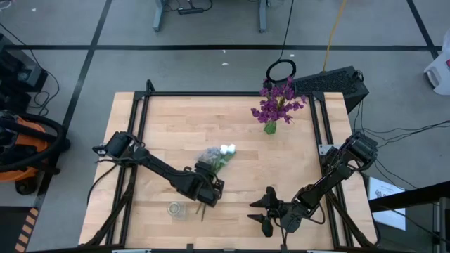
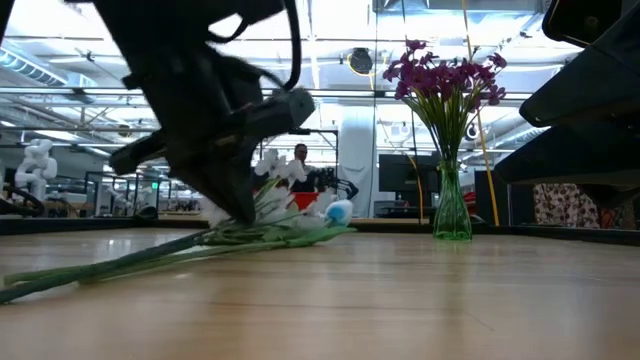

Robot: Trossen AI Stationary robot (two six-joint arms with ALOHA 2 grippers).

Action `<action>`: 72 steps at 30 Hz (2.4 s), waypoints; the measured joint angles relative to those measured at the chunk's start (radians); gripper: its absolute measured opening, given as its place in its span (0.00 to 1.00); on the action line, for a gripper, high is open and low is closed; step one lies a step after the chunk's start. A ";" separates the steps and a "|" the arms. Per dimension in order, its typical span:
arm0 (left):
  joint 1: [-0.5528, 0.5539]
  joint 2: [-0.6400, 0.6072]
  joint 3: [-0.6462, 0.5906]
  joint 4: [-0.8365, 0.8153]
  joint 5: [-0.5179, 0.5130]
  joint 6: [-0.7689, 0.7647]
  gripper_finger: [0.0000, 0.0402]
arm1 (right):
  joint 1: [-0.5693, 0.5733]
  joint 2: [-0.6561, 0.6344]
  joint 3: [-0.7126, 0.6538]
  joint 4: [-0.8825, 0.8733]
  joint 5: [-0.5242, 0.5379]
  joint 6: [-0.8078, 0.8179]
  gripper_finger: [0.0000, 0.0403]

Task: Sort flowers into vase by color
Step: Put the dark white flower into the transparent vase

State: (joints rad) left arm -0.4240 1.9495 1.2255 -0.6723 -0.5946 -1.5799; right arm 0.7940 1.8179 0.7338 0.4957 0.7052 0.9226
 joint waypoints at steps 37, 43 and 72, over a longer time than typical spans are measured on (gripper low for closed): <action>-0.044 -0.002 0.548 -0.201 -0.251 0.478 0.03 | 0.020 0.028 0.000 0.029 0.086 -0.131 0.53; -0.078 -0.002 0.570 -0.028 -0.333 0.682 0.03 | 0.019 0.129 0.000 0.326 0.166 -0.290 0.53; -0.225 0.032 0.452 1.018 -0.274 1.475 0.03 | -0.003 0.248 0.208 0.942 0.053 -1.129 0.53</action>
State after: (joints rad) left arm -0.6495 1.9812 1.6772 0.3458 -0.8685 -0.1046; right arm 0.7914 2.0663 0.9421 1.4380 0.7578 -0.2062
